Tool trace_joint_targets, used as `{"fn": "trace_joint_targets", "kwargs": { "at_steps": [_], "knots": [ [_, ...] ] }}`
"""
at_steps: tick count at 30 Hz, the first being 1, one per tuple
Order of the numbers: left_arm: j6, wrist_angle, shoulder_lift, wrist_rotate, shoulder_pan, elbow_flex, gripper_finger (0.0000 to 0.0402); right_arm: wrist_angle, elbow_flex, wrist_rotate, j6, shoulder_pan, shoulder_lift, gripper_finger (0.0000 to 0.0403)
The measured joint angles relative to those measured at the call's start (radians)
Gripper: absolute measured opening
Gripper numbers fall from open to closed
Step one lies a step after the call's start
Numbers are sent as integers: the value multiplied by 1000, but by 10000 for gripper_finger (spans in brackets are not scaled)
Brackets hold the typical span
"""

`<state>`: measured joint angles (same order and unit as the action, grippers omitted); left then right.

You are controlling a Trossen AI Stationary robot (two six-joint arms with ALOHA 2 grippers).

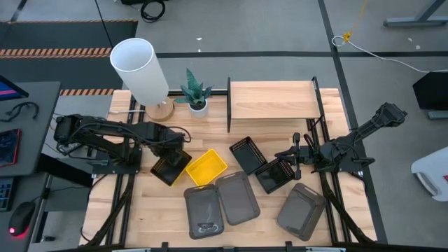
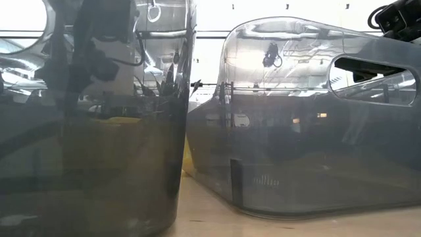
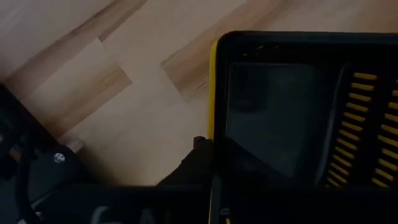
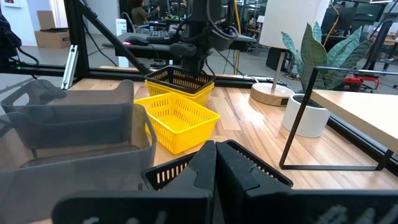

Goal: Stack baskets on shelf by color
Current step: Stack the bottom black bin on top of the middle black bin

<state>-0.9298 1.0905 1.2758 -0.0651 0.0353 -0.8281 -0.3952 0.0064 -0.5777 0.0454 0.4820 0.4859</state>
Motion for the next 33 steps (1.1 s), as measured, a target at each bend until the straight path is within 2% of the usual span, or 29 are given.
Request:
{"fn": "trace_joint_targets", "kwargs": {
  "at_steps": [5,12,17,33],
  "knots": [
    [26,28,0,21,0,-30,16,0,0,0,0,0,0,14],
    [58,70,0,13,23,-58,29,0,0,0,0,0,0,14],
    [86,72,0,43,35,-59,15,0,0,0,0,0,0,14],
    [238,161,-7,71,133,-167,16,0,0,0,0,0,0,14]
  ]
}}
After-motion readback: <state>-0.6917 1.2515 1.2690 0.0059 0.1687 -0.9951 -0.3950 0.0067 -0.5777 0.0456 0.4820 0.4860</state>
